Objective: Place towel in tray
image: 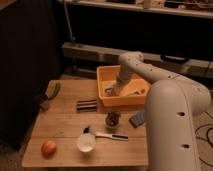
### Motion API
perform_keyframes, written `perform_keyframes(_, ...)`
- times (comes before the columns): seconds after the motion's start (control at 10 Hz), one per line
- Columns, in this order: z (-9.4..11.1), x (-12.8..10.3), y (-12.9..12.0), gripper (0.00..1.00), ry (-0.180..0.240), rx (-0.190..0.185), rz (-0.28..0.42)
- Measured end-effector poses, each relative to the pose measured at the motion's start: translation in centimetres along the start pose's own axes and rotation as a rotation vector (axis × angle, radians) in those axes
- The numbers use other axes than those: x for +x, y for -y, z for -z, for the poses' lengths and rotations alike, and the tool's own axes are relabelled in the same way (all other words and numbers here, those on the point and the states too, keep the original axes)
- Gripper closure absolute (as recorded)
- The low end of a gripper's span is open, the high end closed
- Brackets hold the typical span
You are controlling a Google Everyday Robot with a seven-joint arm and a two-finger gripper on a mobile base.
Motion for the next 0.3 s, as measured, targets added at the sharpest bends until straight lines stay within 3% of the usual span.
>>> perform_keyframes(0.3,0.24,-0.1,0.0,0.2,-0.005,0.003,0.006)
